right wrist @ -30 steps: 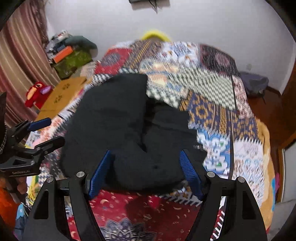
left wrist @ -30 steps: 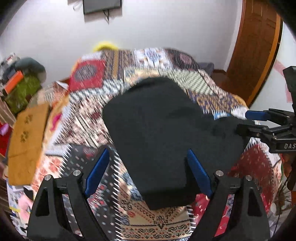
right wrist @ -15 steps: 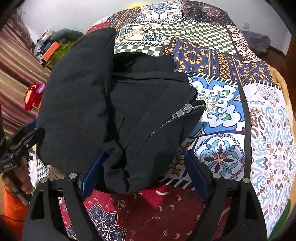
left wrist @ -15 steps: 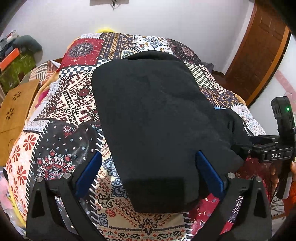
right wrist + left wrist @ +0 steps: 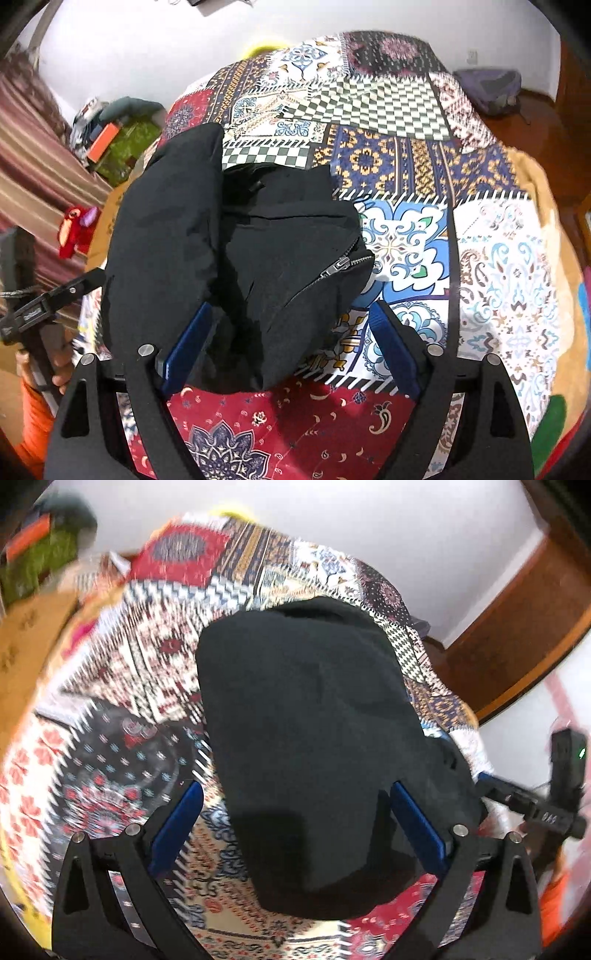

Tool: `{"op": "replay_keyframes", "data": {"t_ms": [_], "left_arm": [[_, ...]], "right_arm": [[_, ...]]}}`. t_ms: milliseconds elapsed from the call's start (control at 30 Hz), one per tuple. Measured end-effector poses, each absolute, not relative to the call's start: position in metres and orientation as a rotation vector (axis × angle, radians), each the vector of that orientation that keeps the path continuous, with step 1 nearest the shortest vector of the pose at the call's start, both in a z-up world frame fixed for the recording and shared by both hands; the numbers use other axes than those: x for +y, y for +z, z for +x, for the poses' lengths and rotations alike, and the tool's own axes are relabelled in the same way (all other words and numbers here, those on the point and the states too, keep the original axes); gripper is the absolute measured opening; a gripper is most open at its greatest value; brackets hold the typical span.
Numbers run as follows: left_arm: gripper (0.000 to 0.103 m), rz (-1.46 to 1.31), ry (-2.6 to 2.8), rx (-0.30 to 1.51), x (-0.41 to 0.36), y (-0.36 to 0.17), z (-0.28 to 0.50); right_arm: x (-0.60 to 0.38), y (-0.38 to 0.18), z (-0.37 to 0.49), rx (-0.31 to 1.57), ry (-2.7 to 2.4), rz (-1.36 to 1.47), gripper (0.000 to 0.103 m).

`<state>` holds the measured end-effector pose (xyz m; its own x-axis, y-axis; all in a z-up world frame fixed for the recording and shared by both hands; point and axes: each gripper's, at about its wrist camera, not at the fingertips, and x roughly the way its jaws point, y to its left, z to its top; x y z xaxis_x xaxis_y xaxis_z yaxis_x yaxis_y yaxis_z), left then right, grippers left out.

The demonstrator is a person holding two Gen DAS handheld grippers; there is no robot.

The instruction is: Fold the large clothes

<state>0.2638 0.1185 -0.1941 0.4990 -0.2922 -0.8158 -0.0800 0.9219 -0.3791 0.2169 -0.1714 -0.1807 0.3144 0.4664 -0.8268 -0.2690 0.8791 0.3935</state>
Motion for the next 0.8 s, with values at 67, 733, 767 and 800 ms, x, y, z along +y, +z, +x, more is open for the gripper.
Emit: {"op": "replay_keyframes", "data": {"t_ms": [67, 733, 767, 800], "left_arm": [[0.102, -0.444, -0.154, 1.084, 0.122, -0.203, 0.270], [0.103, -0.742, -0.223, 1.136, 0.140, -0.258, 0.310], [0.103, -0.745, -0.222, 1.138, 0.140, -0.259, 0.311], [0.103, -0.741, -0.223, 1.137, 0.139, -0.258, 0.311]], "right_arm": [[-0.174, -0.191, 0.226, 1.196, 0.486, 0.227, 0.085], [-0.146, -0.251, 0.276, 1.378, 0.583, 0.381, 0.074], [-0.147, -0.250, 0.276, 1.375, 0.589, 0.386, 0.069], [-0.147, -0.249, 0.276, 1.376, 0.583, 0.388, 0.062]]}}
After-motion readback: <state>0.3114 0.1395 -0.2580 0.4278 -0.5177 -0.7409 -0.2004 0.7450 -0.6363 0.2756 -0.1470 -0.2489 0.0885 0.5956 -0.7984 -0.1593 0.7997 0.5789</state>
